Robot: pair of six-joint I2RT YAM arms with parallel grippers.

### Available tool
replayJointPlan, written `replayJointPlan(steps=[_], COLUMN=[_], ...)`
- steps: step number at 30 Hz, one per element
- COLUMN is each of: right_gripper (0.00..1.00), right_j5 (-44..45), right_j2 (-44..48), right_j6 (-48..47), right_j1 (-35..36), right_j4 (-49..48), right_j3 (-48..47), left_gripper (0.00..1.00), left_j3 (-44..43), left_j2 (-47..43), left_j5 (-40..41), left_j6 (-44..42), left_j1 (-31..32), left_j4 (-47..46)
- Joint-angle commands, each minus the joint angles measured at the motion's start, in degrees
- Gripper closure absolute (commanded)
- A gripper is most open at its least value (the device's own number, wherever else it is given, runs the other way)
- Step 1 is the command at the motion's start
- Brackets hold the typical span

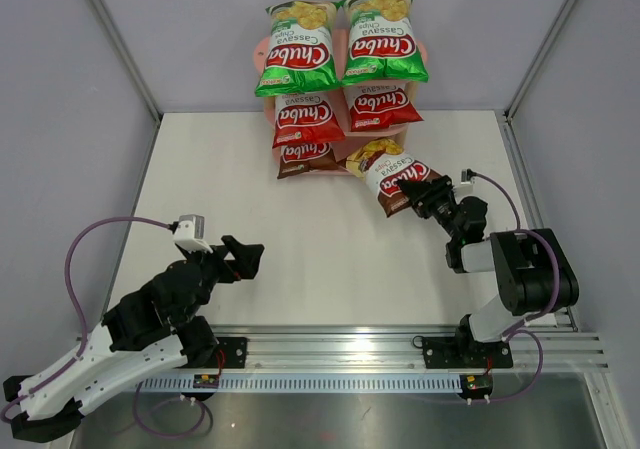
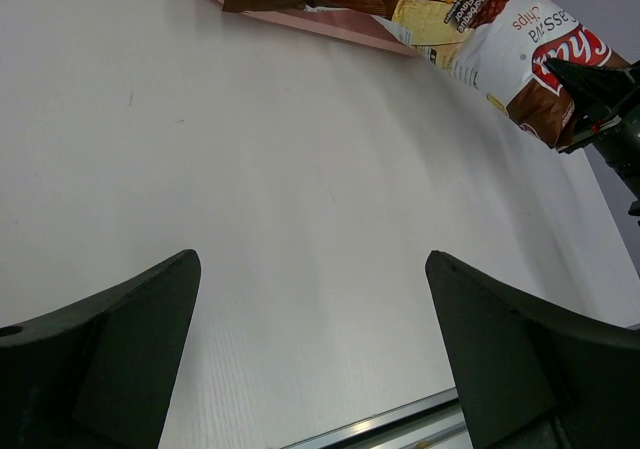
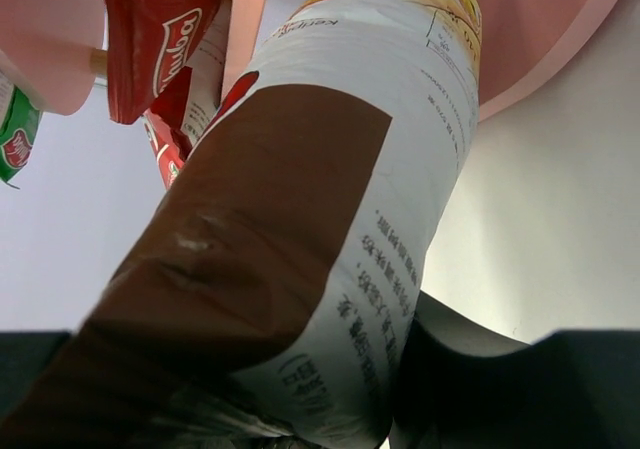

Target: Place and organize the chips bags onto the shelf

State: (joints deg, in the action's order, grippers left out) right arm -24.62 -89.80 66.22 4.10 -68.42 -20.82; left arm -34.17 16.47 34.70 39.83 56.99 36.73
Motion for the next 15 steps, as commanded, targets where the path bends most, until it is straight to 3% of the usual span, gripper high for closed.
replayJointPlan(steps=[1, 15], right_gripper=[0.74, 0.73], right_j5=[0.09, 3.44], right_j2=[-2.22, -17.16], right_j6=[0.41, 0.76], right_j1=[-0.41, -0.23], right_j4=[-16.12, -20.61], right_j3=[-3.7, -13.46], left_gripper=[0.01, 0.01], left_j3=[-2.21, -3.36], left_j2=[-0.12, -1.18], left_j5=[0.64, 1.69], left_j6=[-2.04, -3.8], left_j1=[-0.04, -0.04], left_j4=[-1.58, -0.26])
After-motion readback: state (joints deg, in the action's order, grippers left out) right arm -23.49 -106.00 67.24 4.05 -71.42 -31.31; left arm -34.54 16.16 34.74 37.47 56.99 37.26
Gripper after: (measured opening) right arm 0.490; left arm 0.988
